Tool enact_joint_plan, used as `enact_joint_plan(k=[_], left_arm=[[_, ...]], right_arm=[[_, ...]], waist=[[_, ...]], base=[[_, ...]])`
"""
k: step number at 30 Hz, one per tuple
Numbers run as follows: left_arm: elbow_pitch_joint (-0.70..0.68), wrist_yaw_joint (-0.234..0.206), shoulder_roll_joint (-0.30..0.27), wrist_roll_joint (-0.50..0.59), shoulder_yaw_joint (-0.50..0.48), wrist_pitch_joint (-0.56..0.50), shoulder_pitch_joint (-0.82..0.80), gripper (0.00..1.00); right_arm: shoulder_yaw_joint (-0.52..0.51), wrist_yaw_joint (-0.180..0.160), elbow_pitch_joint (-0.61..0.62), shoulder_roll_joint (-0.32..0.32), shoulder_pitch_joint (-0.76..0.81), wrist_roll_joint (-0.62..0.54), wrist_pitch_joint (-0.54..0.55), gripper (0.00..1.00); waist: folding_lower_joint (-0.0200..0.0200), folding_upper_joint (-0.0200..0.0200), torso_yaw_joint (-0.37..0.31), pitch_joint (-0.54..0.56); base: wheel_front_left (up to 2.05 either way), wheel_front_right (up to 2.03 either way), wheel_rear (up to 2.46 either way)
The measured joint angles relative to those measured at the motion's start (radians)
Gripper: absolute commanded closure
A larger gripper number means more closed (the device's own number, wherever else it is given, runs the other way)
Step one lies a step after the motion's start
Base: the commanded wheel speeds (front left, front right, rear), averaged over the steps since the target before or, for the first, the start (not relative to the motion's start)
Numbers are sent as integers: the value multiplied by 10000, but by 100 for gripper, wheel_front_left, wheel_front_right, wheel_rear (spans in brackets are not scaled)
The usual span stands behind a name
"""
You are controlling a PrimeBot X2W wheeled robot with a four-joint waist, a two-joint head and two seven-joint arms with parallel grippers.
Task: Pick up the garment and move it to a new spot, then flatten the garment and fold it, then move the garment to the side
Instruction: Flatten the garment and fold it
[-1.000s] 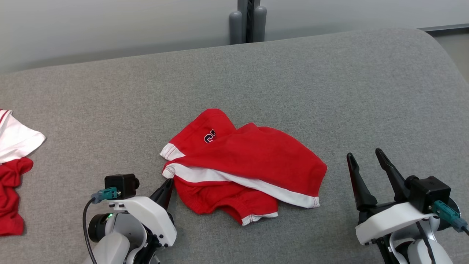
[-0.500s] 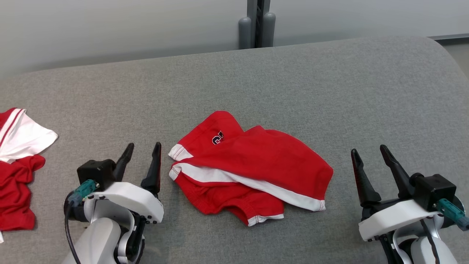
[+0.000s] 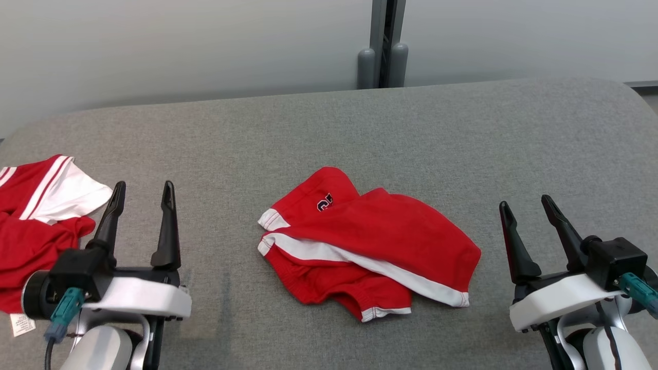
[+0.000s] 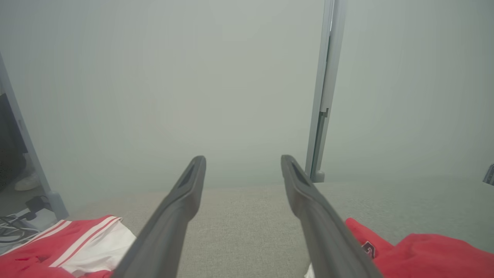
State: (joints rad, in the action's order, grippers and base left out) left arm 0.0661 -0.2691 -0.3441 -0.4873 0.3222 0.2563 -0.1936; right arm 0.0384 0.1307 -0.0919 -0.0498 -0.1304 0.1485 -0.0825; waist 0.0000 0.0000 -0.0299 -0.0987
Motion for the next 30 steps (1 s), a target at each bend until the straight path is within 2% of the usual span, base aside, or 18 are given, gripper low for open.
enact_joint_plan(k=[8, 17, 30], left_arm=[[-872, -150, -495, 117, -8, -196, 1250, 0], [-1252, -134, -583, -203, 280, -899, 2121, 0], [-1298, -138, -690, -602, 290, -1411, 2293, 0]], right_arm=[[-86, 0, 159, -65, 204, -81, 215, 0], [-232, 0, 291, -104, 746, -104, 441, 0], [-305, 0, 500, -67, 934, -100, 573, 0]], waist=[[1, 0, 196, 421], [0, 0, 363, 879], [0, 0, 335, 996]], base=[[0, 0, 0], [0, 0, 0], [0, 0, 0]])
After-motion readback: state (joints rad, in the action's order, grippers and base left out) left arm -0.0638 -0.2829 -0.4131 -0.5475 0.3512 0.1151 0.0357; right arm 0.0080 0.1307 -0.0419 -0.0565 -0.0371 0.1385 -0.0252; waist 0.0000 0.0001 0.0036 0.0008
